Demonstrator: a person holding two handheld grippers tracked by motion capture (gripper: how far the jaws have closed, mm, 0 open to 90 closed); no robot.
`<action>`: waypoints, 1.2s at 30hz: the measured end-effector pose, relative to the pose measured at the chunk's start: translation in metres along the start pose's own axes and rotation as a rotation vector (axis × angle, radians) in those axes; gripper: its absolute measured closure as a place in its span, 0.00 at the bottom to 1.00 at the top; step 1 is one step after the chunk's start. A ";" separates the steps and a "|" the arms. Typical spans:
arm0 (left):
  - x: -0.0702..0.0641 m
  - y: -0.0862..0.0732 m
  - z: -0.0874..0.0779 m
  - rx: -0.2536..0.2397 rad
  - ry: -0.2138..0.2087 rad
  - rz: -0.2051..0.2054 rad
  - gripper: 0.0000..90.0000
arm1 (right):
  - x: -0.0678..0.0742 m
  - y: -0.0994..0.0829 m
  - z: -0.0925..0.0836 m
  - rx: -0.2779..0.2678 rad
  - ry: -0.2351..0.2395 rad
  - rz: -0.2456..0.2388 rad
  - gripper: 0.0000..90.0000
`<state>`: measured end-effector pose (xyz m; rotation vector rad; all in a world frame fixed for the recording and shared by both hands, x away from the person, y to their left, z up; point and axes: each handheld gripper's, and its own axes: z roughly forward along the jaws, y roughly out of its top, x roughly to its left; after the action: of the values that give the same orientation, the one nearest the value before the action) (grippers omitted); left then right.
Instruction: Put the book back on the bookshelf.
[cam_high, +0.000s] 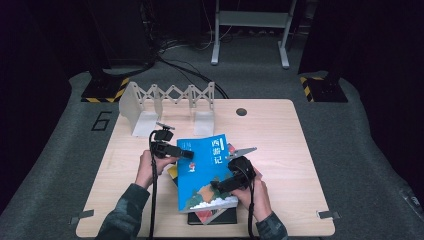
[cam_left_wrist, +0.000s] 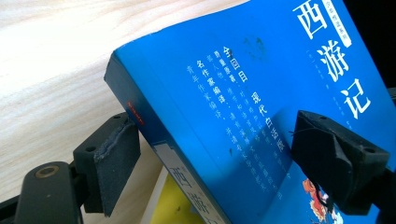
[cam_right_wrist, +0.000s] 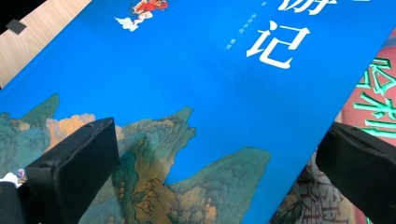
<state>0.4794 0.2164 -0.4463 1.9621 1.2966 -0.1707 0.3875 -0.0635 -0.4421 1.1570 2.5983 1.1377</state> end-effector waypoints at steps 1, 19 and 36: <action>0.002 0.000 0.001 0.006 -0.019 0.004 0.17 | 0.000 0.000 0.000 0.001 0.003 0.003 0.00; -0.031 0.005 -0.014 -0.051 0.068 0.111 0.26 | -0.005 -0.002 -0.001 -0.004 0.029 -0.001 0.00; -0.061 0.011 -0.032 -0.075 0.120 0.244 0.40 | -0.007 -0.001 0.000 -0.014 0.030 -0.009 0.00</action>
<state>0.4500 0.1905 -0.3884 2.0714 1.1088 0.1156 0.3922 -0.0686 -0.4440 1.1337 2.6098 1.1791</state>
